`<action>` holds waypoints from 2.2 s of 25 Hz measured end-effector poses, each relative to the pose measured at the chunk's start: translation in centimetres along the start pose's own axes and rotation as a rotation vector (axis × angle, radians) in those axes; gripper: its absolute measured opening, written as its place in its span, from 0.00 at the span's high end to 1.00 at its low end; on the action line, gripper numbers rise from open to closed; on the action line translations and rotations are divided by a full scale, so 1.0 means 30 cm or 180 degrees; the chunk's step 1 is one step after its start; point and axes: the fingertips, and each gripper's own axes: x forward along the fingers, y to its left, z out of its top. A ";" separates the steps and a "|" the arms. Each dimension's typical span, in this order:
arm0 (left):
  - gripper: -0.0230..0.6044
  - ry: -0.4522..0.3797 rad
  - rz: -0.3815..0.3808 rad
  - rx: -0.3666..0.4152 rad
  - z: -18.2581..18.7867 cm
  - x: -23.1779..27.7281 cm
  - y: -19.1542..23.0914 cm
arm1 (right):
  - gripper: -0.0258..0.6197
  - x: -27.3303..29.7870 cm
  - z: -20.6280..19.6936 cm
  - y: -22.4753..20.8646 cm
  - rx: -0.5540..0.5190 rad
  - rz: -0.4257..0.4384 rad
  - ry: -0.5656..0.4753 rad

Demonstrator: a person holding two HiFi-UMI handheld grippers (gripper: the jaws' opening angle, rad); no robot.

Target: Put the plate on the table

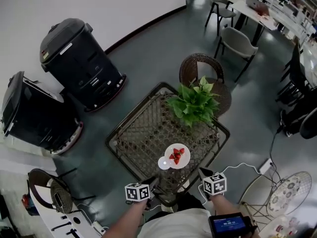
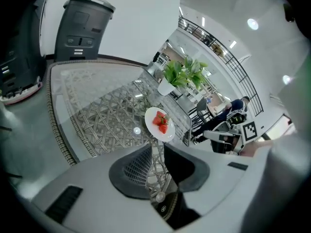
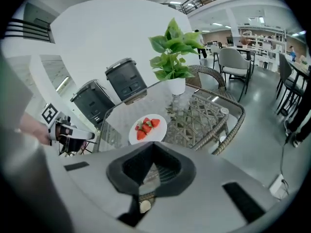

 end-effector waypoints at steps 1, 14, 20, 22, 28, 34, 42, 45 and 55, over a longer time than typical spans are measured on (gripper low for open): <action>0.83 -0.0019 -0.0014 0.0051 -0.008 -0.012 -0.008 | 0.95 -0.013 -0.006 0.012 -0.0010 0.0025 -0.0021; 0.96 -0.0383 -0.0317 0.0516 -0.073 -0.234 -0.137 | 0.95 -0.171 -0.070 0.277 -0.0087 0.0533 -0.0211; 0.96 -0.0588 -0.0425 0.0731 -0.085 -0.339 -0.190 | 0.95 -0.249 -0.077 0.410 -0.0184 0.0807 -0.0401; 0.96 -0.0636 -0.0455 0.0774 -0.095 -0.370 -0.212 | 0.95 -0.280 -0.077 0.443 -0.0178 0.0881 -0.0473; 0.96 -0.0705 -0.0540 0.0923 -0.165 -0.429 -0.276 | 0.95 -0.355 -0.146 0.488 -0.0178 0.0938 -0.0558; 0.96 -0.0754 -0.0627 0.0990 -0.227 -0.469 -0.309 | 0.95 -0.419 -0.182 0.547 -0.0280 0.0999 -0.0623; 0.96 -0.0818 -0.0735 0.0959 -0.299 -0.505 -0.357 | 0.95 -0.494 -0.230 0.592 -0.0180 0.1014 -0.0715; 0.96 -0.0829 -0.0764 0.1046 -0.307 -0.510 -0.380 | 0.95 -0.509 -0.233 0.602 -0.0226 0.0988 -0.0755; 0.96 -0.0724 -0.0801 0.1040 -0.428 -0.554 -0.368 | 0.95 -0.547 -0.315 0.651 -0.0210 0.0893 -0.0745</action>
